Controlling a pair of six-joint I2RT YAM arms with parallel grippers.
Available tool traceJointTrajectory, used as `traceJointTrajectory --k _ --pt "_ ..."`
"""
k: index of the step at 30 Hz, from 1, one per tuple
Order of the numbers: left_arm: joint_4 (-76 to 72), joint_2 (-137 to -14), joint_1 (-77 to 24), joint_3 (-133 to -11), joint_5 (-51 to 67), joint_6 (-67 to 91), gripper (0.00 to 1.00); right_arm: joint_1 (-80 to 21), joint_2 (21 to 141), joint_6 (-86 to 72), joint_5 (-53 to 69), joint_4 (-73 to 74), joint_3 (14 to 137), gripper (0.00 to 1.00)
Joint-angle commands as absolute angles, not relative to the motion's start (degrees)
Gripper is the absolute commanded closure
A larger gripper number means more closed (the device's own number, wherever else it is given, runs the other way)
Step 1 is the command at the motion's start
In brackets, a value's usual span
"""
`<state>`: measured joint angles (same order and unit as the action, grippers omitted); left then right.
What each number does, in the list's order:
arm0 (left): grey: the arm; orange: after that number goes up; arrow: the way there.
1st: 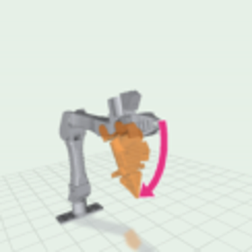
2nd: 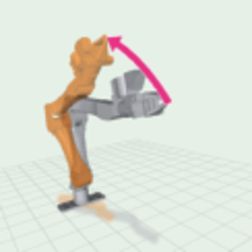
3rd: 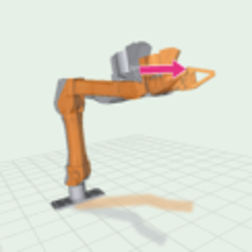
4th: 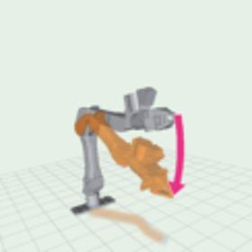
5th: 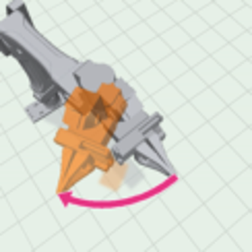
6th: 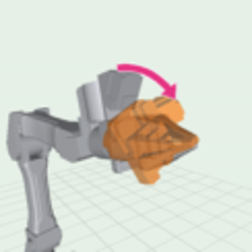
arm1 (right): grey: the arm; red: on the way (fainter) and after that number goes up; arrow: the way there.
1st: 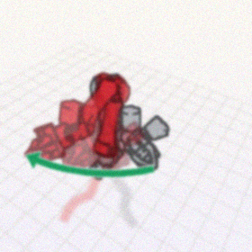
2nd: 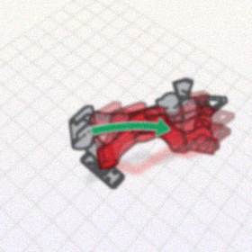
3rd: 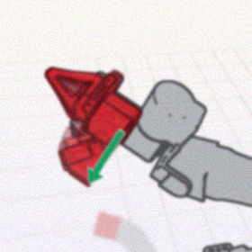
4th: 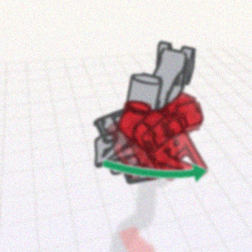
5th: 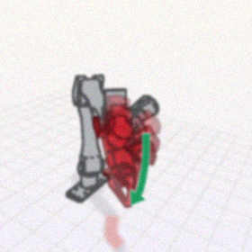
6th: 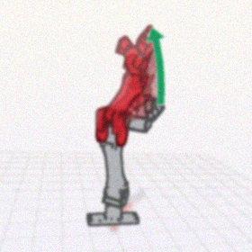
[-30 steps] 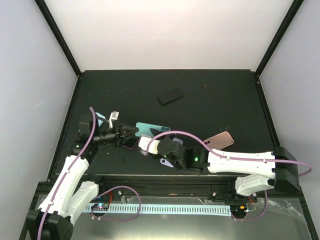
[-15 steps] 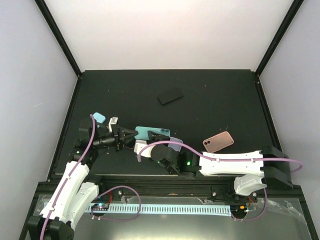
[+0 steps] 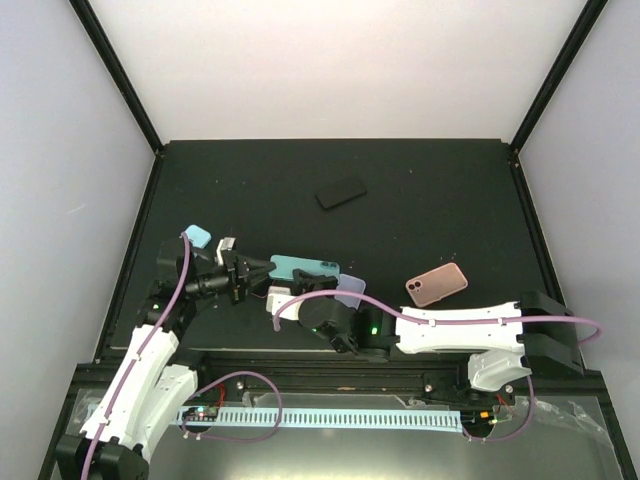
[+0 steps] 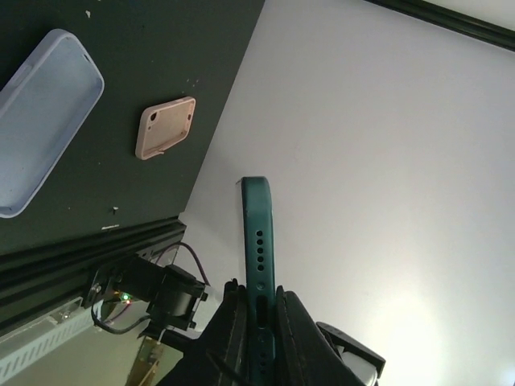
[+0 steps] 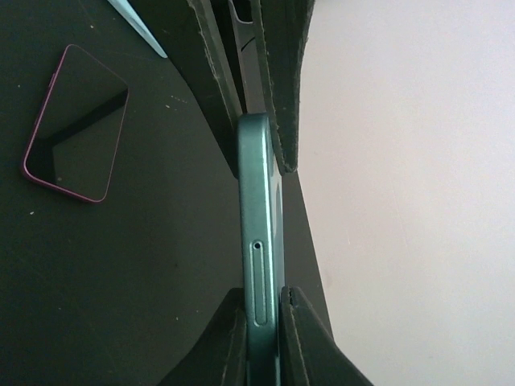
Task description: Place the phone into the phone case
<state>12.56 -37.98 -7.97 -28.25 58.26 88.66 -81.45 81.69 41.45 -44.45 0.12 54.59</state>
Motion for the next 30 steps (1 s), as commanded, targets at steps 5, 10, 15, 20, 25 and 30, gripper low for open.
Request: traceJointTrajectory --k 5,10,15,20,25,30 --pt "8.39 -35.70 -7.77 -24.33 58.63 90.81 0.68 -81.05 83.06 30.41 -46.85 0.61 57.33 0.99" --pt "9.89 -33.41 -7.60 -23.20 55.15 87.98 0.31 -79.68 82.86 19.38 -45.33 7.26 58.94 0.99" --pt "14.46 -32.99 -7.56 -23.66 51.31 80.77 0.05 -76.40 79.93 2.18 -38.83 15.27 58.54 0.99" --pt "22.89 -37.20 -7.61 -25.62 47.34 68.02 0.02 -73.02 76.24 -13.14 -30.24 20.32 56.37 0.99" --pt "31.29 -41.70 -7.64 -30.67 40.08 51.98 0.02 -65.56 74.11 -28.33 -18.99 22.56 53.49 0.99" --pt "31.81 -44.92 -7.71 -31.27 36.06 43.20 0.05 -60.31 72.78 -41.30 -8.57 19.80 48.95 0.99"
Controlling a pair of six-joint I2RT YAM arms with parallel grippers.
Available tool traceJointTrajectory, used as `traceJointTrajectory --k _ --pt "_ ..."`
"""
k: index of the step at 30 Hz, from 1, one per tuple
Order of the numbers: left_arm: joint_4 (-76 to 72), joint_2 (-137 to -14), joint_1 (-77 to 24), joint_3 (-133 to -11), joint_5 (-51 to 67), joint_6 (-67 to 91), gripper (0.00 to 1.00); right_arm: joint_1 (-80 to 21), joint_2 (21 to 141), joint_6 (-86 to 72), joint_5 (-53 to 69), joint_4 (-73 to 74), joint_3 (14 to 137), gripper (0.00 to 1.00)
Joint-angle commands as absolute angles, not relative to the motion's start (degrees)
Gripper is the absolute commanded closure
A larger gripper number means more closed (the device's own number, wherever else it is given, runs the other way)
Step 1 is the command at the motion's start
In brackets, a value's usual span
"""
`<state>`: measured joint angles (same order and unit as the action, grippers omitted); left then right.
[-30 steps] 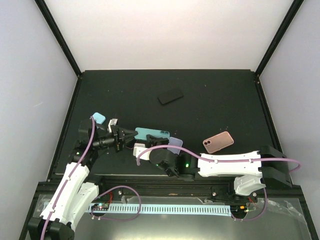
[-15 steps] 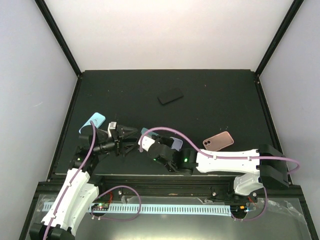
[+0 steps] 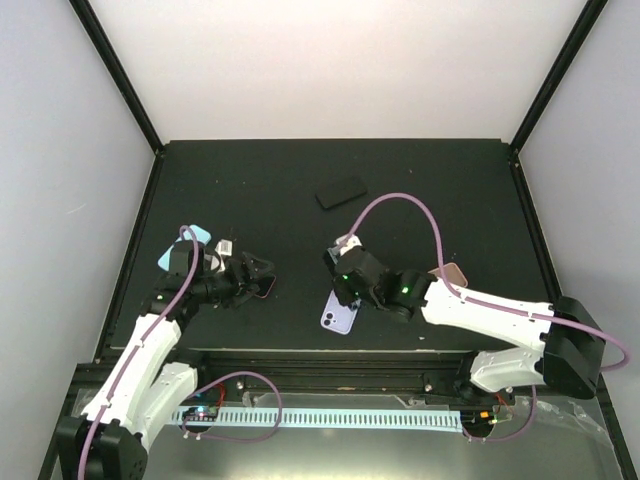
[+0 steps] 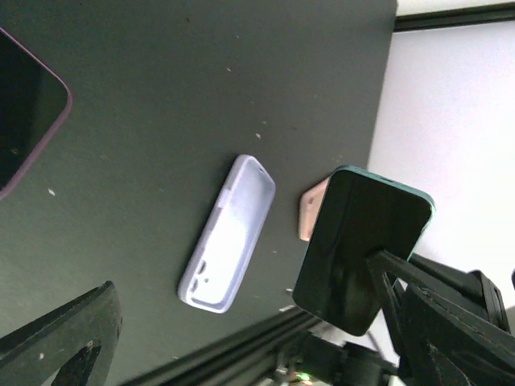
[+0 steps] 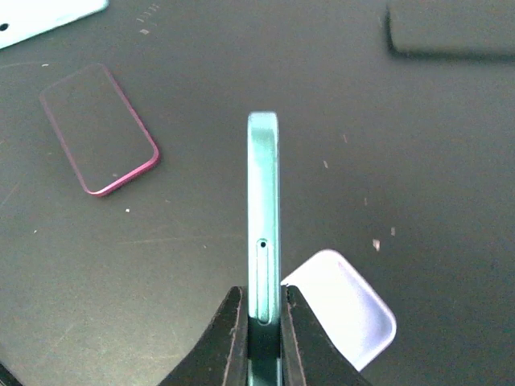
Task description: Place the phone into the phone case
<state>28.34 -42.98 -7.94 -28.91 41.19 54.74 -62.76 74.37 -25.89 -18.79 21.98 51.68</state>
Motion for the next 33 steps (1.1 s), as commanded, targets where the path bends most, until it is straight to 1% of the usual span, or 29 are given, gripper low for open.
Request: traceJointTrajectory --k 1,7,13,21,29,31,33 --pt "31.55 -45.91 -7.73 -31.14 36.06 42.00 0.06 -60.05 72.80 -43.76 -8.06 19.55 48.24 0.99" --pt "31.45 -51.08 -8.23 -31.20 37.11 36.87 0.10 -56.76 70.80 -55.69 -5.83 13.69 41.33 0.99" --pt "29.29 -51.90 -9.62 -29.75 37.80 36.94 0.13 -54.66 69.47 -61.75 -7.22 10.09 36.67 0.99" --pt "26.95 -53.01 -11.26 -27.82 38.23 37.90 0.15 -53.57 74.97 -64.79 -4.84 5.44 35.77 0.99" --pt "24.20 -54.97 -13.55 -25.14 38.10 39.00 0.17 -52.96 80.40 -64.35 -4.16 1.07 36.10 0.99" --pt "22.94 -55.14 -14.00 -24.30 38.03 39.59 0.17 -52.89 80.68 -63.70 -3.55 -2.35 35.29 0.99" --pt "20.78 -55.40 -14.58 -23.10 38.75 40.78 0.18 -52.21 80.73 -61.68 -0.81 -9.68 33.62 0.99"
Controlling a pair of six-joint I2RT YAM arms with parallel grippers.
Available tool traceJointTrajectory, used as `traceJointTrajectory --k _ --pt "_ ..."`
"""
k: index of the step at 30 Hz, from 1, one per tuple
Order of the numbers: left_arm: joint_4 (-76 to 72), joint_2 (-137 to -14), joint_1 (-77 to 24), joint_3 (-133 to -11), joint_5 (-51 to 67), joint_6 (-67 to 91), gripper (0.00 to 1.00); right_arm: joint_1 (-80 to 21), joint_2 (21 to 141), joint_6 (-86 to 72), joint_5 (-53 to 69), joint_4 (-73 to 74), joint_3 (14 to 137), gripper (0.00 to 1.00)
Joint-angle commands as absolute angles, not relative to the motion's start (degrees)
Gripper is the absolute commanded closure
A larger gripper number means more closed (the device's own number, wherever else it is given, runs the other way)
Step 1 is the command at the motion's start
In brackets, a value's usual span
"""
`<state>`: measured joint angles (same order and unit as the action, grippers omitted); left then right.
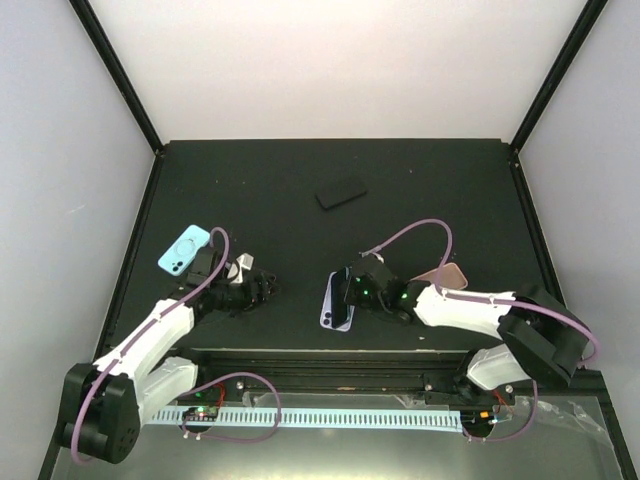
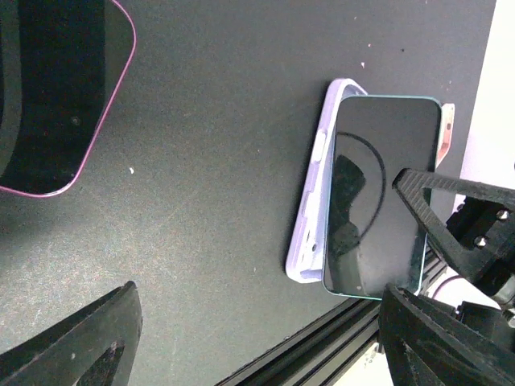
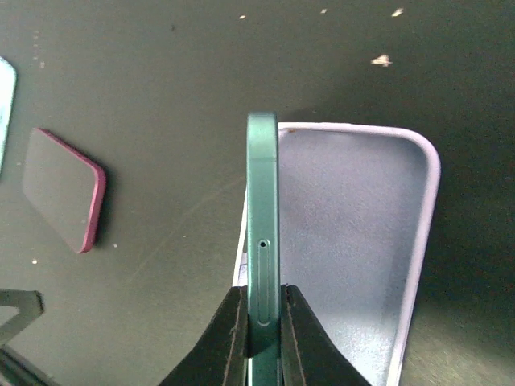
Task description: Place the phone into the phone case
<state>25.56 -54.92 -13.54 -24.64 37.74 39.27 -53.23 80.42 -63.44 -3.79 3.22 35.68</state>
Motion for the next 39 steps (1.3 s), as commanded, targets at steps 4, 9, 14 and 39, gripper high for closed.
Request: traceJointTrajectory --k 4,9,14,39 --pt "17.87 -56.90 -15.74 -21.73 41.30 42.05 0.18 -51.91 82.75 -58.13 2.44 -13.07 34.30 0.99" --pt "16.87 -57.41 -16.81 -20.57 40.95 42.59 0.20 -51.96 86.09 -57.30 6.88 -16.76 34.80 0.99" --pt "14.01 -57.39 -18.30 -19.58 41.41 44.28 0.21 -52.01 87.62 -60.14 8.13 -21.11 33.22 0.99" --pt "4.36 -65.32 -22.27 -19.86 42.28 47.77 0.20 -50.16 84.66 -54.64 6.09 -15.18 34.70 0.99"
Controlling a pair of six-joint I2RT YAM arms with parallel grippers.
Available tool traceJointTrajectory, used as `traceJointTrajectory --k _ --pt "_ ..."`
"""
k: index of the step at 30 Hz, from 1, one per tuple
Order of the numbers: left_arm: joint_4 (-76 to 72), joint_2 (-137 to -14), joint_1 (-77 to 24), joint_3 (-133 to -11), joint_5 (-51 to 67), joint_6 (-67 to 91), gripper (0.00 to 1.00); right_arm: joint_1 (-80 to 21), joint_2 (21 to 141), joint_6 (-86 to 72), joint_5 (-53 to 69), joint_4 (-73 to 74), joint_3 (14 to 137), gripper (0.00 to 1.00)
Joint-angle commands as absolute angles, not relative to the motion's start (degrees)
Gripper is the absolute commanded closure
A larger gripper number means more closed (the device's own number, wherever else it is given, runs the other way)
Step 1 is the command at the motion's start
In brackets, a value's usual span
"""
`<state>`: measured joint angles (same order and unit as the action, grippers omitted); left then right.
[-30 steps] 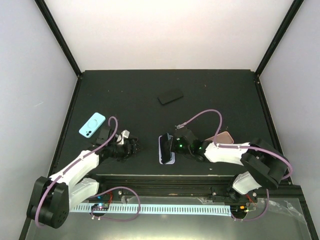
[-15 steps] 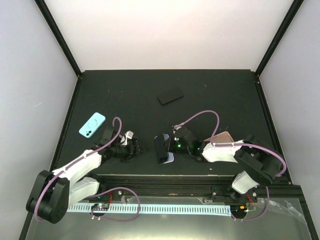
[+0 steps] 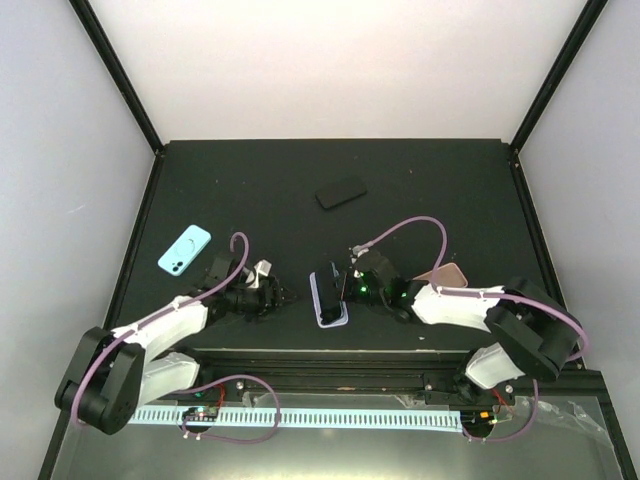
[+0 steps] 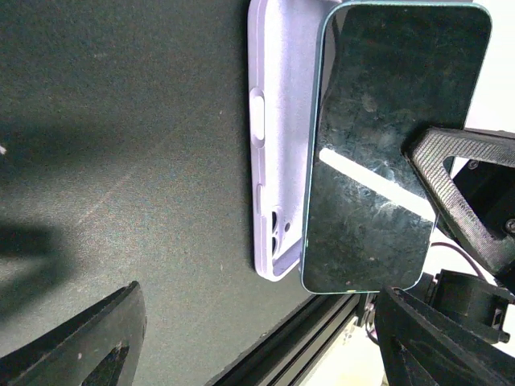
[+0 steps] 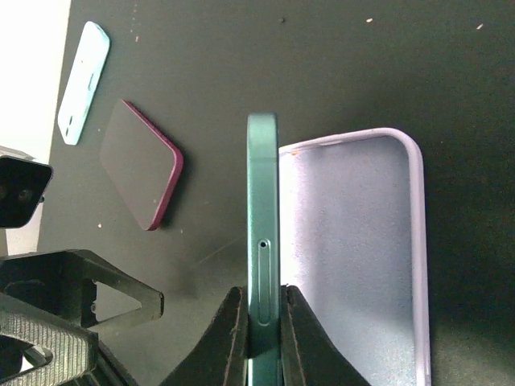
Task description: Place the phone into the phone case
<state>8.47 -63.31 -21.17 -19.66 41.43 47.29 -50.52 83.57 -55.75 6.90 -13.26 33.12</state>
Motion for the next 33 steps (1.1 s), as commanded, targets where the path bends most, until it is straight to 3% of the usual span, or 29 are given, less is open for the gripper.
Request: traceJointTrajectory --k 1,10,17,33 --pt "3.74 -66.13 -22.53 -20.01 42.06 47.51 0.21 -50.12 85.22 -54.54 6.16 -15.37 34.84 0.99" --pt "-4.53 -75.69 -25.26 -20.85 41.54 48.76 0.24 -49.94 91.32 -54.33 7.62 -20.17 34.14 0.99" --pt "-9.34 -80.90 -26.69 -22.31 39.37 48.45 0.32 -49.65 92.80 -53.03 8.23 -23.11 33.05 0.99" --pt "-16.85 -90.02 -26.80 -24.06 37.21 43.55 0.52 -49.28 99.60 -52.45 21.89 -29.53 32.59 0.99"
